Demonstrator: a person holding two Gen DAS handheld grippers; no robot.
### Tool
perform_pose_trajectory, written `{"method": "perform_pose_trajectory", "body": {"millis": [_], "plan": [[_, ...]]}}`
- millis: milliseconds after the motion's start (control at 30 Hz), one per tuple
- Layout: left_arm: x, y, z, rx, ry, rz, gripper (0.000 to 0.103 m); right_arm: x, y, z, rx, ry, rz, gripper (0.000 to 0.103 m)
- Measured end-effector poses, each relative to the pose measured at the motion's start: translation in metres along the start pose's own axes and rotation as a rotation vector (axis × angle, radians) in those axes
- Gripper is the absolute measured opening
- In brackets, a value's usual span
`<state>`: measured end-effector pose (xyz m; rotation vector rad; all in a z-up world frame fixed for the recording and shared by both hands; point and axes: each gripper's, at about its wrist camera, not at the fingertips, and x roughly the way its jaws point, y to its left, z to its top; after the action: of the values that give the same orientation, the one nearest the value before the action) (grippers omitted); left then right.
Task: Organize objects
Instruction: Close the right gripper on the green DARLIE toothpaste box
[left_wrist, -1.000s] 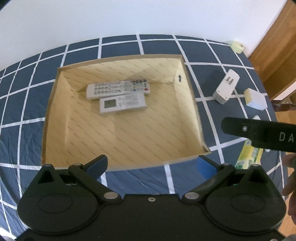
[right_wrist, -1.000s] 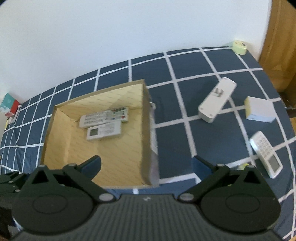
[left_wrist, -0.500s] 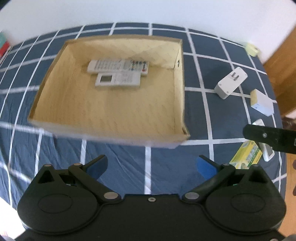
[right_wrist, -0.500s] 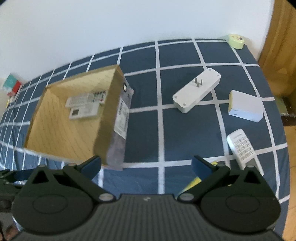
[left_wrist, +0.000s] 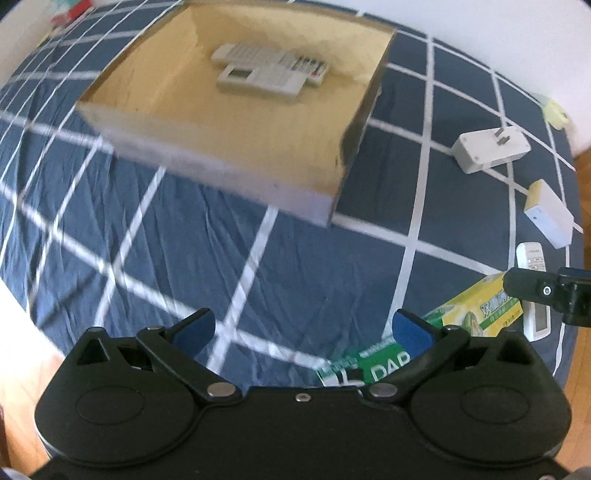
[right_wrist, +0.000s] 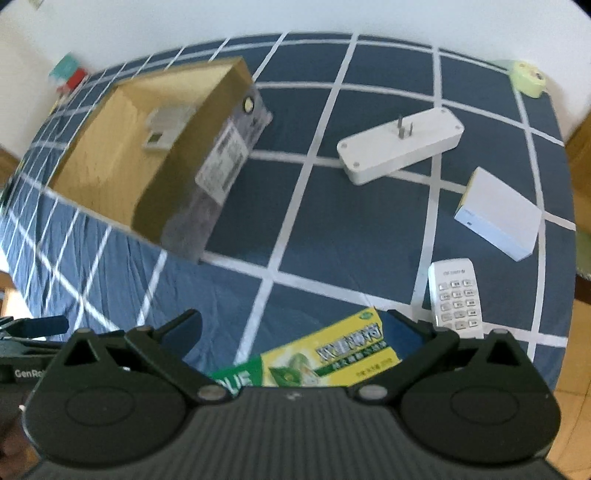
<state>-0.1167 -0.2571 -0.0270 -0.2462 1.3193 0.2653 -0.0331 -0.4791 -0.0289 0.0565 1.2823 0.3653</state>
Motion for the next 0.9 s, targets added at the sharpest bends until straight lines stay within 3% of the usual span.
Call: {"method": "perform_pose_trajectory", "body": {"millis": [433,900], "plan": [[0.035,-0.006,-0.049,-0.234,0.071,0.021,0.103,0.049,-0.021,-0.004,-0.188,0.157,0.045,0.103],[0.064,-0.018,-0.074,-0.360,0.134,-0.023,0.103,0.094,-0.023,-0.010,-0.288,0.276,0.074,0.103]]}}
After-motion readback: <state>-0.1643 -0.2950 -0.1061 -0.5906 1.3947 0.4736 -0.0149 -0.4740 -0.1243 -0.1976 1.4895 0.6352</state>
